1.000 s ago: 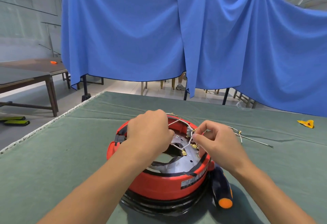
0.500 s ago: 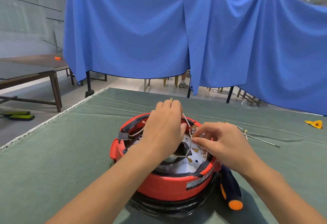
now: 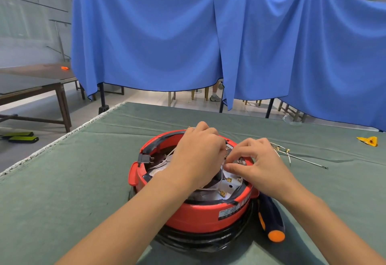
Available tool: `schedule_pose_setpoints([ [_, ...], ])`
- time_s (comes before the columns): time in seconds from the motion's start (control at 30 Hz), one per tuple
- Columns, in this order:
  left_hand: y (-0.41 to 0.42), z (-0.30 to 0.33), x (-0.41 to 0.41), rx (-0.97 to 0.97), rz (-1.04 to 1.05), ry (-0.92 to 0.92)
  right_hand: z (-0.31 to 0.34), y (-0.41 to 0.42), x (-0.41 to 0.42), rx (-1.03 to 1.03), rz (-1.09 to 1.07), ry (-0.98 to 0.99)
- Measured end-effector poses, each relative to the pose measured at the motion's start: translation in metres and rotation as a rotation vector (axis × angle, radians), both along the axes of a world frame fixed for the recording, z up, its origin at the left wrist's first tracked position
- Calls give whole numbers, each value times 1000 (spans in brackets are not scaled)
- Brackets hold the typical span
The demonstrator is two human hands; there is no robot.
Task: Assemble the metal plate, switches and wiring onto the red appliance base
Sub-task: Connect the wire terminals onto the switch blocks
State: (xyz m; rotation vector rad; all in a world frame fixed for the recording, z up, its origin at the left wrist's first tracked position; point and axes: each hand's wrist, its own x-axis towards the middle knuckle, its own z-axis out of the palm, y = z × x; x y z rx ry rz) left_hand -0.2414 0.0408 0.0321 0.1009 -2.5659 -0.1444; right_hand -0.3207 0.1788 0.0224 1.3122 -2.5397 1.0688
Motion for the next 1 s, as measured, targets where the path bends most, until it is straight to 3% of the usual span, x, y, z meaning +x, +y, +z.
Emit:
schedule_pose_setpoints([
  [0.13, 0, -2, -2, 48, 20, -54, 0, 0, 0, 32, 15, -3],
  [0.27, -3, -4, -1, 285, 31, -165, -1, -1, 1, 54, 32, -15],
  [0.4, -3, -5, 0, 337, 16, -203, -2, -1, 1, 47, 35, -37],
  [0.6, 0, -2, 0, 219, 10, -11, -5, 0, 1, 0, 21, -60],
  [0.87, -2, -4, -3, 199, 48, 14, -9, -6, 1, -66, 0, -30],
  [1.0, -3, -5, -4, 209, 63, -76, -11, -7, -1, -193, -45, -14],
])
